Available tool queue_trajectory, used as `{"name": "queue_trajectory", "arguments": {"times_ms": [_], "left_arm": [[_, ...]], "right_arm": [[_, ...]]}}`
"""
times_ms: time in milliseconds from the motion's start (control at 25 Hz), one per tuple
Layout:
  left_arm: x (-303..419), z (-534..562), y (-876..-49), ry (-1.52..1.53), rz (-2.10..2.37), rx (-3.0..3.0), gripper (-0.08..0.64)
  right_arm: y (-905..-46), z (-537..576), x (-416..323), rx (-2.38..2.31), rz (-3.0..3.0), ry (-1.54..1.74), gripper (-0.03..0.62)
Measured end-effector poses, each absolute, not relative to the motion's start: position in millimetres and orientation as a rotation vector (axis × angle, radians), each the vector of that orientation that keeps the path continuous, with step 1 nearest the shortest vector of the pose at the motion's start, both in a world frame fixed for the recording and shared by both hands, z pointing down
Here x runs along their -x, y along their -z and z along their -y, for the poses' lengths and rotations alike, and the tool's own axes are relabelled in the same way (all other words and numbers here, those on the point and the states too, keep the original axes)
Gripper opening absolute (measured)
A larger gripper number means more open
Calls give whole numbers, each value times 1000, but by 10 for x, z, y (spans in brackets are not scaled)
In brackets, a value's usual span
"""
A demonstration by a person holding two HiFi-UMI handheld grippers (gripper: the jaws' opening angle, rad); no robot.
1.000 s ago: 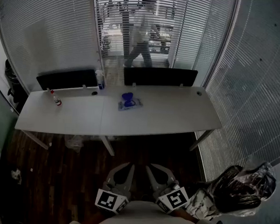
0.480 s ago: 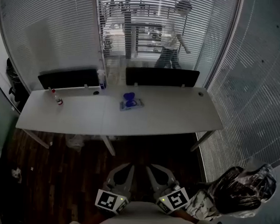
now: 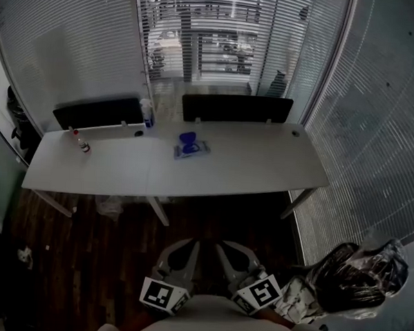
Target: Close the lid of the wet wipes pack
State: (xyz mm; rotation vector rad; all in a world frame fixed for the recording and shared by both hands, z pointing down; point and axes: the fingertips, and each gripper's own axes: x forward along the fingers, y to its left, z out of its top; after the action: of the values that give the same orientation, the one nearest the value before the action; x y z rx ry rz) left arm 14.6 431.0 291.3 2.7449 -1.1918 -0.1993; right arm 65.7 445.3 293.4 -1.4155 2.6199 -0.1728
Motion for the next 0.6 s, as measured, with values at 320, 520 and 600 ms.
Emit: {"name": "queue_trajectory", "arguments": {"times_ms": [320,520,600], "left_arm": [[-372,-4335,-2920,170,1178,-2754,3],[-587,-4347,-2939,147,1169,-2755,3],[-673,-4360,-2942,146,1167,-2756,3]], "right_arm": [[-2909,-4469,-884,1418,-2598,202,0],[-2952,-4471,-1097,1430,-2594,214,0],[-2947,-4484,-1174,1426,-2588,218,0]]}}
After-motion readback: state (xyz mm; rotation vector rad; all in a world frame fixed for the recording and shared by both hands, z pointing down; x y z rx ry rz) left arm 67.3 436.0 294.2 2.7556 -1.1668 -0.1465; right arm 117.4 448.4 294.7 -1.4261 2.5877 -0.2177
